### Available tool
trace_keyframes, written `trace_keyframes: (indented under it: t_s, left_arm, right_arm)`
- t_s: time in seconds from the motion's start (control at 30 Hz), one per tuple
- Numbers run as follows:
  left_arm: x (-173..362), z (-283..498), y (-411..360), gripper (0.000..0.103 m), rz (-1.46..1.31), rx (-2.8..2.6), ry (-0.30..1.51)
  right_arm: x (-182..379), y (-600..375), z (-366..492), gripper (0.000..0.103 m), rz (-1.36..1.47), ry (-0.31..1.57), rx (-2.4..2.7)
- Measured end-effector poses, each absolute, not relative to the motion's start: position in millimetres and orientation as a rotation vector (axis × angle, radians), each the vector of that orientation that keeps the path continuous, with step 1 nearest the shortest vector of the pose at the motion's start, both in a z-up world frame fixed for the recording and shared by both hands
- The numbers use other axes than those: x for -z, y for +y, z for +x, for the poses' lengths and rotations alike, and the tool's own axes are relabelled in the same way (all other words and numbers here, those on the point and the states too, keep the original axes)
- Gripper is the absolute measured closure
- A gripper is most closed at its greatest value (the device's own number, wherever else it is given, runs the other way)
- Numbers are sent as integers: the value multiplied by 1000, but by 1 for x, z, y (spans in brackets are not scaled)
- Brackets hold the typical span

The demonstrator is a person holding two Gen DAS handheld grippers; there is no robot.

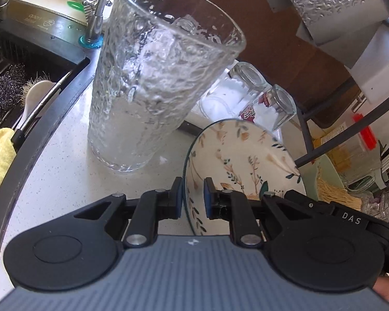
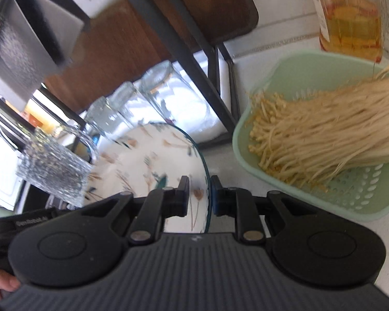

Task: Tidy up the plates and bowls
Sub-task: 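Carry the deer-pattern plate with the right gripper onto the plate stack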

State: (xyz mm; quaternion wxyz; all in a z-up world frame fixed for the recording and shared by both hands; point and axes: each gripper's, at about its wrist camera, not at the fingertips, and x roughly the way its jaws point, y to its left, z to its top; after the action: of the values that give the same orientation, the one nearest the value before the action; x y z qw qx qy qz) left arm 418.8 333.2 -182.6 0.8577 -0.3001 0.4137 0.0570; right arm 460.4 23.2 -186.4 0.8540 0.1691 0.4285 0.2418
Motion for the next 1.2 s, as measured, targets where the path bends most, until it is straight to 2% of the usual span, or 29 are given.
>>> trace_keyframes:
  t_s: [0.73, 0.93, 1.2]
  left_arm:
    - [131, 372, 278, 84, -545, -35, 806]
    - [129, 340, 258, 84, -460, 8, 844]
    - [139, 294, 254, 84, -483, 0, 905]
  right_arm:
    - [149, -28, 391, 82, 330, 841, -523]
    - [150, -36, 356, 82, 292, 836, -491]
    - [156, -37, 321, 82, 266, 863, -478]
